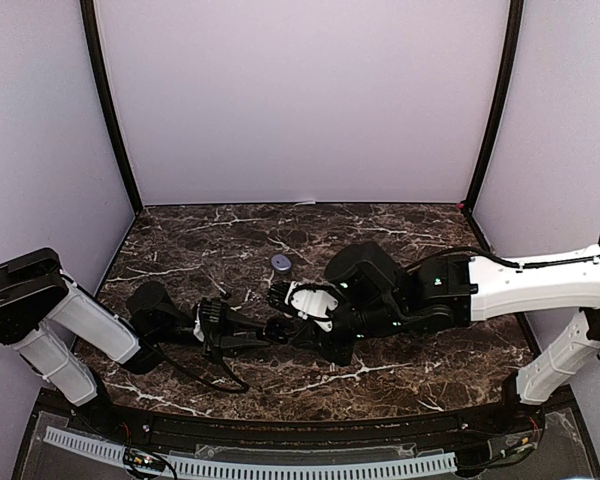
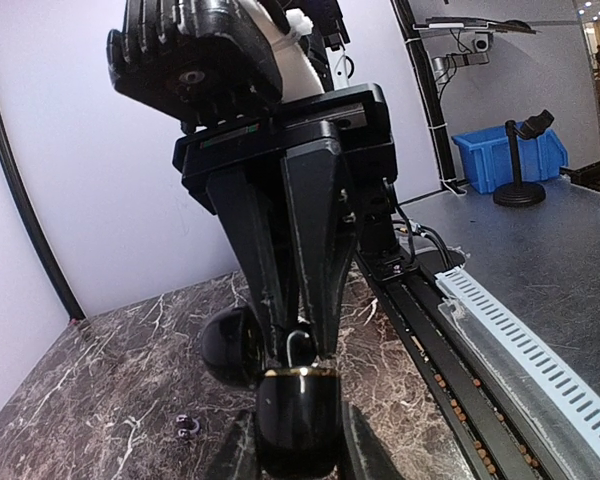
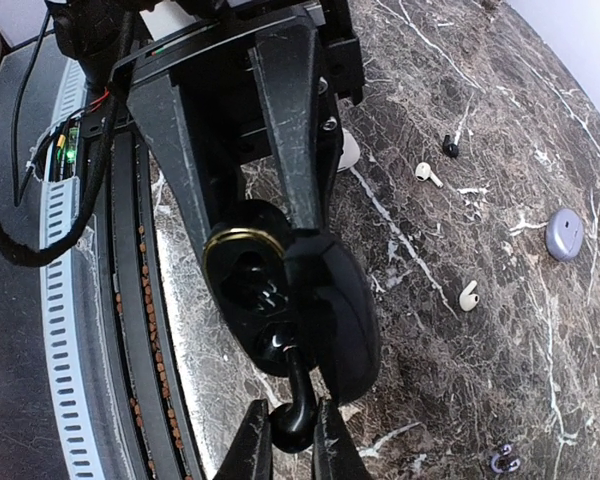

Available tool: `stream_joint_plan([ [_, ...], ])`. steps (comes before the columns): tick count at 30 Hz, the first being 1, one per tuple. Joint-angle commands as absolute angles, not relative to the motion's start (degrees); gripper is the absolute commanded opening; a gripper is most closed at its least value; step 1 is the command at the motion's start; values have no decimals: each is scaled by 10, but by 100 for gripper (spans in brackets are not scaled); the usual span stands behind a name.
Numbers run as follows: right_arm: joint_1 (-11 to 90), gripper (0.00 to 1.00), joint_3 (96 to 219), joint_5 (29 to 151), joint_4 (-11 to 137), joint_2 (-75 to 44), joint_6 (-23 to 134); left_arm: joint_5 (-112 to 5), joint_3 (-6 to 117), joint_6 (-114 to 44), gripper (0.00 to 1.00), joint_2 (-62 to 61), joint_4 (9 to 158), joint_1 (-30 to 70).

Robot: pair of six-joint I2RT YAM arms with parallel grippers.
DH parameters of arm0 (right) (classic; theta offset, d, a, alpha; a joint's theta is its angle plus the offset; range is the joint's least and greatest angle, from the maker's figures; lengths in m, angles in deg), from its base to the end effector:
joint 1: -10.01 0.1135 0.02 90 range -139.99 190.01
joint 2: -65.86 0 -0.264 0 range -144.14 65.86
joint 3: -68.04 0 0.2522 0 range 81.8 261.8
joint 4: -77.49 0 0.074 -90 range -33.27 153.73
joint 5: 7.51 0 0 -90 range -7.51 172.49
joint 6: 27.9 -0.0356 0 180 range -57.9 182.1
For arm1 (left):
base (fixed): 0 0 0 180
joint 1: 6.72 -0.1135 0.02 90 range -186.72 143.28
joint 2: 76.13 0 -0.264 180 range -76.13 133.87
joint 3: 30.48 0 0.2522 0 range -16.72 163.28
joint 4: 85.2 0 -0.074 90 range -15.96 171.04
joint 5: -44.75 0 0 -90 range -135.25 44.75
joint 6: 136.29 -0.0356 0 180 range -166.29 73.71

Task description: Insert the wireless bluetooth earbuds into the charging case

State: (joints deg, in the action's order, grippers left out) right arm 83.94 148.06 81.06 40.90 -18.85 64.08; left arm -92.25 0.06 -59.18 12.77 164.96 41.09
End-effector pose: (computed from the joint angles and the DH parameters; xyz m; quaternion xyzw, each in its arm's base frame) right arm 0.0920 0.3163 0.2835 -0.5562 0.7214 0.2331 0.3405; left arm 0.1442 -0.1979 0.1828 0.5593 0.3427 -0.4534 0.6034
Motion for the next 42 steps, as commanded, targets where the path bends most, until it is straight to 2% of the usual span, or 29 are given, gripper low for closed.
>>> stream_joint_plan([
  [1,835,0,1491,801,406,-199,627,-928,-4,-594,0,124,1677,416],
  [9,834,0,1534,777,359,-241,607,-894,13,-636,0,115,1601,431],
  [15,833,0,1527,794,385,-243,593,-880,22,-661,0,108,1568,439],
  [26,818,0,1503,852,424,-235,584,-888,0,-617,0,131,1685,443],
  [33,802,0,1481,900,459,-219,572,-909,4,-605,0,145,1707,443],
  [42,800,11,1473,928,473,-200,573,-907,4,-600,0,143,1698,443],
])
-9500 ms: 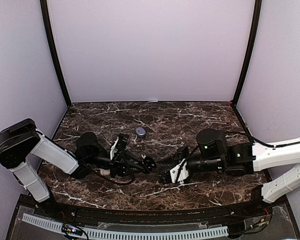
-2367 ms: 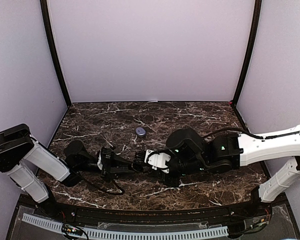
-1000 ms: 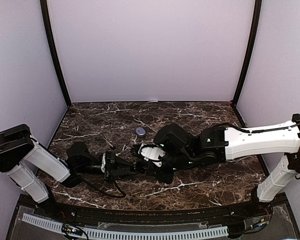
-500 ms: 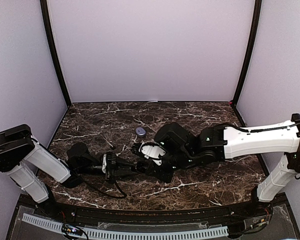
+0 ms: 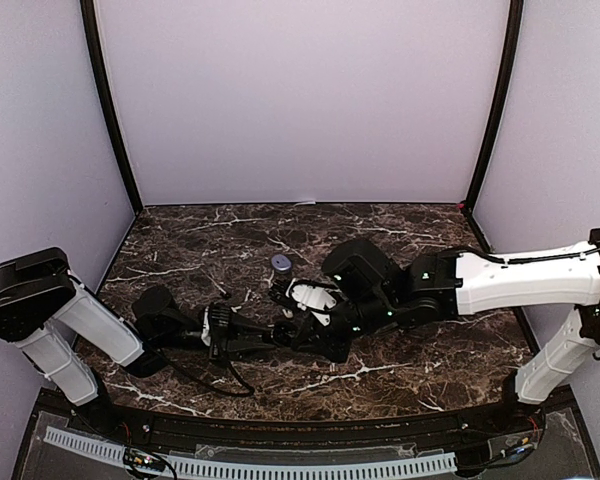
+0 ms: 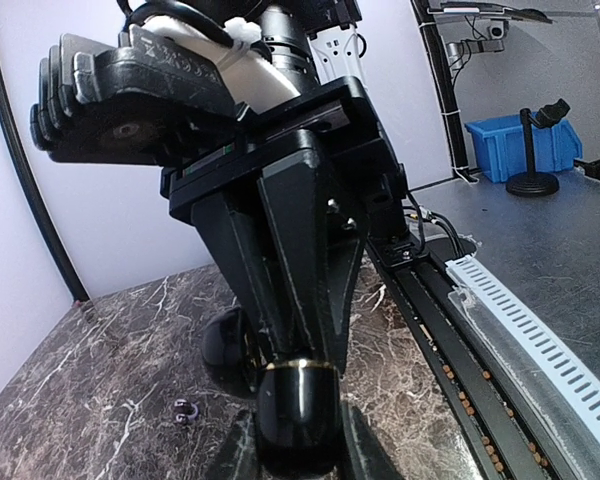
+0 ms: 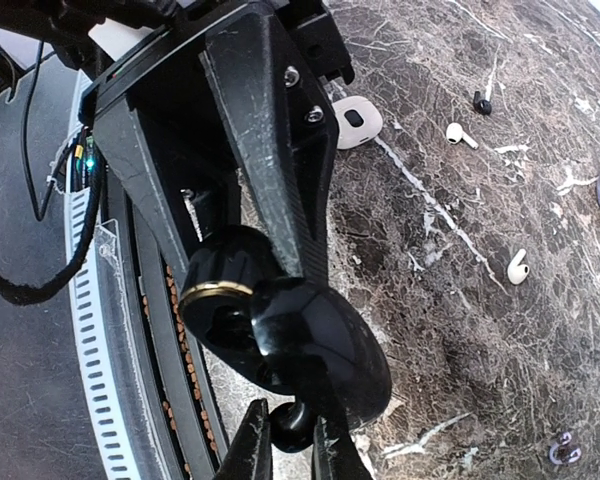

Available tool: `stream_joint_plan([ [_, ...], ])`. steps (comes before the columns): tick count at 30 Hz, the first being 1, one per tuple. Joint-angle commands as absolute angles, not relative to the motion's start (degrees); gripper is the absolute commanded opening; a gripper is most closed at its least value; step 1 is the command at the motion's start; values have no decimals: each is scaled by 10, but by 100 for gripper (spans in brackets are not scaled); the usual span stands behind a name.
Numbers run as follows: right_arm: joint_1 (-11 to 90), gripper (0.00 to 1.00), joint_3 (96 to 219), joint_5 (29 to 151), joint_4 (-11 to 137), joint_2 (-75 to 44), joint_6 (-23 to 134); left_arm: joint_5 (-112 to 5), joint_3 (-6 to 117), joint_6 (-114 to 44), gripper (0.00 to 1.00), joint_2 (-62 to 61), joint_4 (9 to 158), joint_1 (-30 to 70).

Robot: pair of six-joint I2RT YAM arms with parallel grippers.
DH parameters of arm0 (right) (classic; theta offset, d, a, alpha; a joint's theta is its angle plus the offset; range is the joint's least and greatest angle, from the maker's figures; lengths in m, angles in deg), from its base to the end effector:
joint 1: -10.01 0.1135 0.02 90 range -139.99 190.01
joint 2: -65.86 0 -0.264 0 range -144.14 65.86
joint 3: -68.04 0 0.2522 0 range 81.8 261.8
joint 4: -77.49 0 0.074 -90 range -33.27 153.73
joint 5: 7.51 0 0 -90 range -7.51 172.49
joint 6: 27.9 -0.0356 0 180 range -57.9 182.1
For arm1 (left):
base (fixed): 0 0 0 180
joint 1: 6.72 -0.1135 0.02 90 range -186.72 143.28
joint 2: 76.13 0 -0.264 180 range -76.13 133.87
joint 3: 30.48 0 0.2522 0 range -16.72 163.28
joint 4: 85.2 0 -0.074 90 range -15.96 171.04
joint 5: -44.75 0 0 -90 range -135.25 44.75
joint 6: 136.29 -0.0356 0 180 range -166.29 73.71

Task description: Insert the wireless bluetooth earbuds into the charging case

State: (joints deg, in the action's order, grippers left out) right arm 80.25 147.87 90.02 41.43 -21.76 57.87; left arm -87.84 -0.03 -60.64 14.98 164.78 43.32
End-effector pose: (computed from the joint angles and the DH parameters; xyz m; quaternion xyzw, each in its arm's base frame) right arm 0.1098 0.3194 0.2674 -0.5216 0.7558 0.2847 0.2748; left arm 0.1405 -0.2052 0.1738 0.5556 0.3629 -0.4414 0.6040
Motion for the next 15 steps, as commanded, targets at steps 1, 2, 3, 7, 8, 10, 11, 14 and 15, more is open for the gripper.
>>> stream_joint_plan([
  [1,800,13,1474,929,473,-197,574,-905,2,-600,0,143,1697,443],
  [2,800,15,1474,930,473,-194,575,-902,1,-601,0,142,1696,443],
  [3,799,18,1474,930,472,-190,575,-901,0,-602,0,143,1696,443],
  [7,799,31,1451,922,475,-177,577,-895,-2,-600,0,146,1696,443],
  [8,799,34,1449,921,475,-175,576,-895,-2,-598,0,147,1697,443],
  [10,798,38,1447,920,474,-172,576,-893,-3,-596,0,150,1701,443],
  [11,799,41,1447,920,472,-171,576,-892,-4,-595,0,151,1705,443],
  [14,798,46,1447,918,466,-168,576,-890,-6,-592,0,153,1711,443],
  [15,798,47,1446,918,464,-166,575,-890,-7,-591,0,153,1712,443],
])
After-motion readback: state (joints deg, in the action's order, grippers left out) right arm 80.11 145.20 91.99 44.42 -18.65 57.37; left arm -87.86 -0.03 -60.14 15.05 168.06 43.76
